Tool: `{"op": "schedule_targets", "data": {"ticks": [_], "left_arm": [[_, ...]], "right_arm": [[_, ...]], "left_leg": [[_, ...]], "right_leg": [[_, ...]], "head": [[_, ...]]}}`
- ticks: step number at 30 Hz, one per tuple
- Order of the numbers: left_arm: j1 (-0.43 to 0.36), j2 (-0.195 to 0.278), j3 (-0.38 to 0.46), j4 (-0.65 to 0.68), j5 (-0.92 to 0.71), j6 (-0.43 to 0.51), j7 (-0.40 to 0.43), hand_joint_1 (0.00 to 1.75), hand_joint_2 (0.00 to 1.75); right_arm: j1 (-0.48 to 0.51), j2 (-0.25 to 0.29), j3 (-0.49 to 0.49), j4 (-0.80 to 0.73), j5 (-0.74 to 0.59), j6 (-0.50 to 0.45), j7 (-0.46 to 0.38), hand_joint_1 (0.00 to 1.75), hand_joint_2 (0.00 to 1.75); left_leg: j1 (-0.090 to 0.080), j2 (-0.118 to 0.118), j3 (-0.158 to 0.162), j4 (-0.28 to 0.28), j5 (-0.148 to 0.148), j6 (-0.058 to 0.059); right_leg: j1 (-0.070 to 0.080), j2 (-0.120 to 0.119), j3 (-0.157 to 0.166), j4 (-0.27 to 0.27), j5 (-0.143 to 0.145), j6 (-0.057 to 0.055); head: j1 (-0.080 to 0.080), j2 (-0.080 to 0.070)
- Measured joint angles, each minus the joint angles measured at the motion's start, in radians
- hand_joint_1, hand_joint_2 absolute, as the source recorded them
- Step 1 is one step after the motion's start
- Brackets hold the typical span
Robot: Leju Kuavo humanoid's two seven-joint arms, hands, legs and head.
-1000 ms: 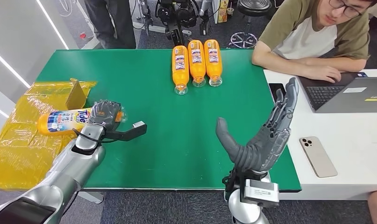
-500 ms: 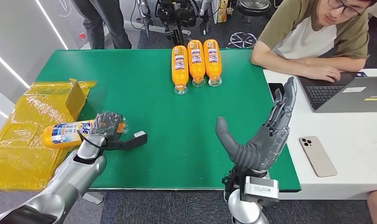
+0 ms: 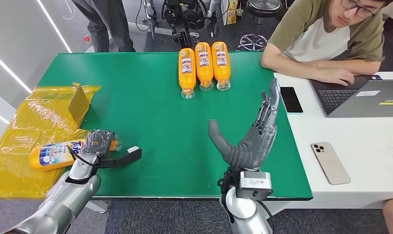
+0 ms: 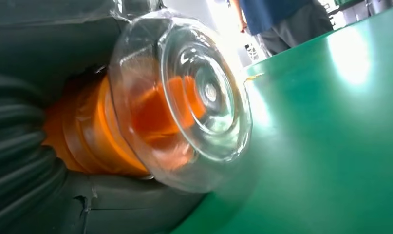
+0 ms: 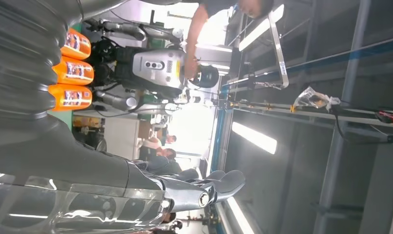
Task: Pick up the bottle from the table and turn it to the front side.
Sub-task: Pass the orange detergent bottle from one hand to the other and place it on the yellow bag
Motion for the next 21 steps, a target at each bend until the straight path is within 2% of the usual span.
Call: {"op": "schedule_targets", "data": {"ticks": [1, 8, 14, 21], "left_arm": [[0.005, 0.003, 0.003, 0.000, 0.008, 0.004, 0.002, 0.00, 1.75], [0.024, 0.009, 0.053, 0.000, 0.063, 0.058, -0.012, 0.00, 1.75], [0.028, 0.006, 0.126, 0.000, 0.147, 0.087, -0.113, 0.00, 1.75], [0.032, -0.001, 0.172, 0.000, 0.160, 0.087, -0.134, 0.00, 1.75]], "right_arm": [[-0.003, 0.000, 0.003, 0.006, -0.001, 0.000, 0.001, 0.00, 1.75], [-0.008, 0.000, 0.019, 0.030, -0.023, 0.000, -0.001, 0.00, 1.75], [-0.010, 0.000, 0.021, 0.041, -0.030, 0.000, -0.001, 0.00, 1.75], [-0.011, 0.000, 0.021, 0.044, -0.030, 0.000, -0.001, 0.00, 1.75]], "left_leg": [[0.000, 0.000, 0.001, 0.000, 0.000, 0.000], [0.000, 0.000, 0.003, -0.002, 0.000, -0.003], [0.000, 0.000, 0.004, -0.002, 0.001, -0.004], [0.000, 0.000, 0.003, -0.002, 0.001, -0.004]], "right_leg": [[0.000, 0.000, 0.000, 0.000, 0.000, 0.000], [0.000, 0.000, 0.001, 0.000, -0.001, -0.002], [0.000, 0.000, 0.001, 0.001, -0.001, -0.003], [0.000, 0.000, 0.001, 0.001, -0.001, -0.003]], "head": [[0.000, 0.000], [0.000, 0.000], [0.000, 0.000], [0.000, 0.000]]}}
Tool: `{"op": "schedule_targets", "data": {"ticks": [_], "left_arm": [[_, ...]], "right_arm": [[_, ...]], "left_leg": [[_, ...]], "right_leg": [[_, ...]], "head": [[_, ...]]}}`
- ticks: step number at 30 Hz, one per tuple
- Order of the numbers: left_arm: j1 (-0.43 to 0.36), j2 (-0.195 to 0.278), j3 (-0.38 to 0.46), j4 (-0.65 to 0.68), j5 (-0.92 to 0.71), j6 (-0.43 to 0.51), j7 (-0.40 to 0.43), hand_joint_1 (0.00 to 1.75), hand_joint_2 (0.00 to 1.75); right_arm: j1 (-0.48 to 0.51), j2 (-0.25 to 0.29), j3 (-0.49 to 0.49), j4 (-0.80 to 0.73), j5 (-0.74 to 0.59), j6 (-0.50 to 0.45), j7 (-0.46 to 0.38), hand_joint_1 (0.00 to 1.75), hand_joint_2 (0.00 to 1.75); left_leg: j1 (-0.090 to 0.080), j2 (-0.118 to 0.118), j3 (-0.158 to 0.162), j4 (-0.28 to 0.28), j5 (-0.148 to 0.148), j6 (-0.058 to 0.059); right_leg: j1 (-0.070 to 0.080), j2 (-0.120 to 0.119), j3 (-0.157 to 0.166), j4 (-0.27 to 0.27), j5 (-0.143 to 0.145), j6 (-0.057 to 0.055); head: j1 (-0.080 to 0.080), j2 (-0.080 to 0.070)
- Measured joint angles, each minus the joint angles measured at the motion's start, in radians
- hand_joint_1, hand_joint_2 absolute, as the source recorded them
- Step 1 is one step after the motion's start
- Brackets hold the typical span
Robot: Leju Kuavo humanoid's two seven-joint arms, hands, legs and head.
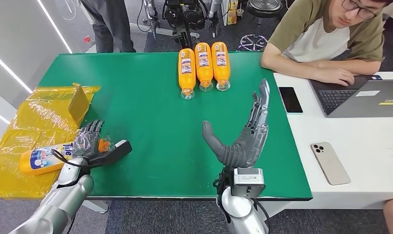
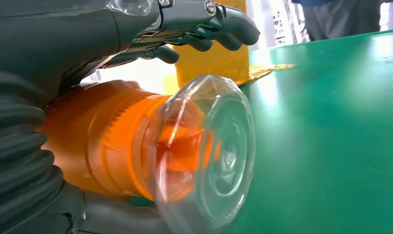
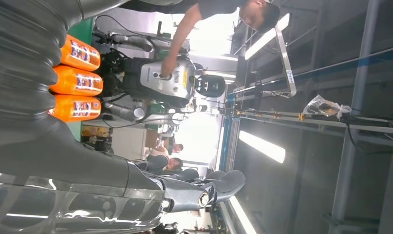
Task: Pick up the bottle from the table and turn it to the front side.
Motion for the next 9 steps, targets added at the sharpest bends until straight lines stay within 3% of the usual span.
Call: {"op": "schedule_targets", "data": {"ticks": [4, 9], "left_arm": [[0.001, -0.002, 0.012, 0.000, 0.013, 0.000, -0.019, 0.00, 1.75], [0.001, -0.015, 0.060, -0.005, 0.102, -0.033, -0.156, 0.00, 1.75]], "right_arm": [[0.000, 0.000, 0.000, 0.000, 0.000, 0.000, 0.000, 0.00, 1.75], [0.000, 0.000, 0.000, 0.000, 0.006, 0.000, 0.000, 0.00, 1.75]], "left_leg": [[0.000, 0.000, 0.000, 0.000, 0.000, 0.000], [0.000, 0.000, 0.000, 0.000, 0.000, 0.000]], "right_leg": [[0.000, 0.000, 0.000, 0.000, 0.000, 0.000], [0.000, 0.000, 0.000, 0.000, 0.000, 0.000]], "head": [[0.000, 0.000], [0.000, 0.000]]}}
